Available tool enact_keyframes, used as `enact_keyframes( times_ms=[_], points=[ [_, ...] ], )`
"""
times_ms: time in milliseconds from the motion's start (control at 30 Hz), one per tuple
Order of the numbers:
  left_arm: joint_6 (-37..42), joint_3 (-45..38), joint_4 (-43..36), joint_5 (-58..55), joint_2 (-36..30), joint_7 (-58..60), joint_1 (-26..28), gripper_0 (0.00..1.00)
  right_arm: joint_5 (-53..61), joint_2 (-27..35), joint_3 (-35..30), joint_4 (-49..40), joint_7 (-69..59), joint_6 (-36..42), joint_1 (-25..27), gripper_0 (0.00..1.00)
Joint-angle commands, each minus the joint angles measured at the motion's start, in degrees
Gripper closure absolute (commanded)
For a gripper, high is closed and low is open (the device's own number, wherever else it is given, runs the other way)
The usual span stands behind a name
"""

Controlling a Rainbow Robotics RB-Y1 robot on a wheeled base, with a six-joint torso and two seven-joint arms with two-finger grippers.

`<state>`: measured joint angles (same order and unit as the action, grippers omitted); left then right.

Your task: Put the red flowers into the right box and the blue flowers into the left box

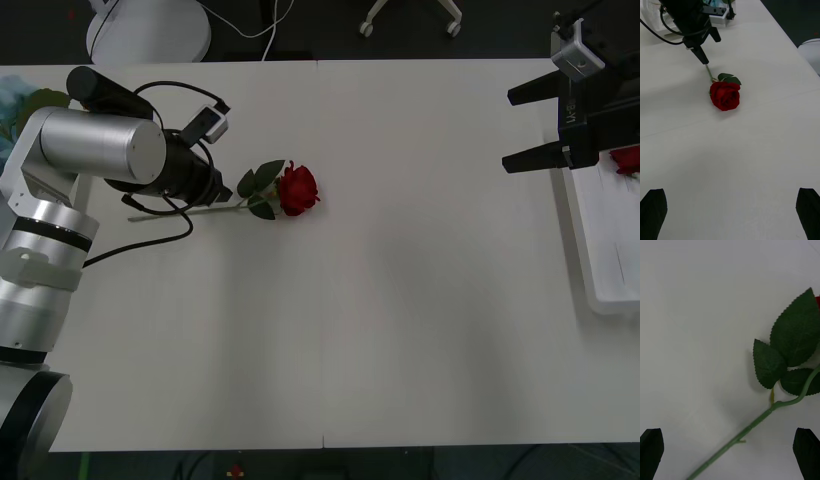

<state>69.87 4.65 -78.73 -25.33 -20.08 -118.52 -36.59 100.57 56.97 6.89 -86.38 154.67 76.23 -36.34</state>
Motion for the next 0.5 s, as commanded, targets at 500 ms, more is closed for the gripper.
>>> enact_keyframes(
  times_ms=[500],
  points=[
    [-2.81,8.27,3.94,1.78,3.3,-8.48,-4.28,0.0,1.21,2.79,0.14,1.83,0.33,-0.47,0.39,0.0]
  ],
)
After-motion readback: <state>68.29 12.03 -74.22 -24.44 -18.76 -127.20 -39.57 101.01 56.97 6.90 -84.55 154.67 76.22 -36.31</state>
